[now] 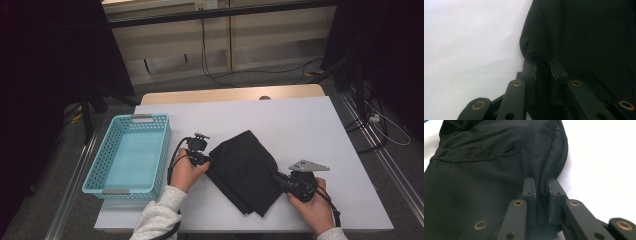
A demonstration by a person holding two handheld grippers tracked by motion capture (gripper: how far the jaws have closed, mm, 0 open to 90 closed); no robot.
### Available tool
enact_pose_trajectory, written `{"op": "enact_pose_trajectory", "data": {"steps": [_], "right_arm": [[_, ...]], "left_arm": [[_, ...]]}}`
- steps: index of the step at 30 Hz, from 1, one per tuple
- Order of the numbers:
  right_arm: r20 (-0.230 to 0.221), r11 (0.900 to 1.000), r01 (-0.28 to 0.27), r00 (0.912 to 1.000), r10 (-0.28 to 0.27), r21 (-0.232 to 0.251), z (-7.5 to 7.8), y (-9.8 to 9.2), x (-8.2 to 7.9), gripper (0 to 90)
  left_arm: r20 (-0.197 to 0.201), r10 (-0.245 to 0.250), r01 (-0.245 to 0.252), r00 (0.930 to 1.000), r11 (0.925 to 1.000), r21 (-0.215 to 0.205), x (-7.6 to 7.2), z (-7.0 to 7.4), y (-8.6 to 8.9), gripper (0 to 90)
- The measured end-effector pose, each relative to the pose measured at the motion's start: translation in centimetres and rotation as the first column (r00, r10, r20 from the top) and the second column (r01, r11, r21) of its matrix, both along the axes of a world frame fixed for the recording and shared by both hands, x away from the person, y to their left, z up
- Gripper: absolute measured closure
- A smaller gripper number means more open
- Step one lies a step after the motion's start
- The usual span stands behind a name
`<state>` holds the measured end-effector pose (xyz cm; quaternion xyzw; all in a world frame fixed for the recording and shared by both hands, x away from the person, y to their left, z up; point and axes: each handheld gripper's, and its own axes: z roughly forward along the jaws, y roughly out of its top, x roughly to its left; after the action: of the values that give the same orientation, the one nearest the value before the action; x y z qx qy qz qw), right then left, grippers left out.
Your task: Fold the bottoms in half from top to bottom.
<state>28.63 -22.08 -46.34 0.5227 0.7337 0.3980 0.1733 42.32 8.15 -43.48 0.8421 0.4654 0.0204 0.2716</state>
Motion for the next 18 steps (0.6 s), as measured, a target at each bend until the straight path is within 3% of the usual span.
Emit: {"op": "enact_pose_trajectory", "data": {"steps": [5, 18], "right_arm": [[0.001, 1.0, 0.001, 1.0, -0.001, 0.003, 0.0, 0.0, 0.0, 78.9], [0.021, 1.0, -0.01, 0.9997, 0.01, -0.018, 0.1, 0.2, 0.0, 80.0]], "left_arm": [[-0.041, 0.003, -0.001, 0.9991, 0.9997, 0.026, 0.5, 0.3, -0.4, 79.0], [-0.119, 0.017, -0.012, 0.9927, 0.999, 0.043, 1.6, 1.2, -0.3, 80.3]]}}
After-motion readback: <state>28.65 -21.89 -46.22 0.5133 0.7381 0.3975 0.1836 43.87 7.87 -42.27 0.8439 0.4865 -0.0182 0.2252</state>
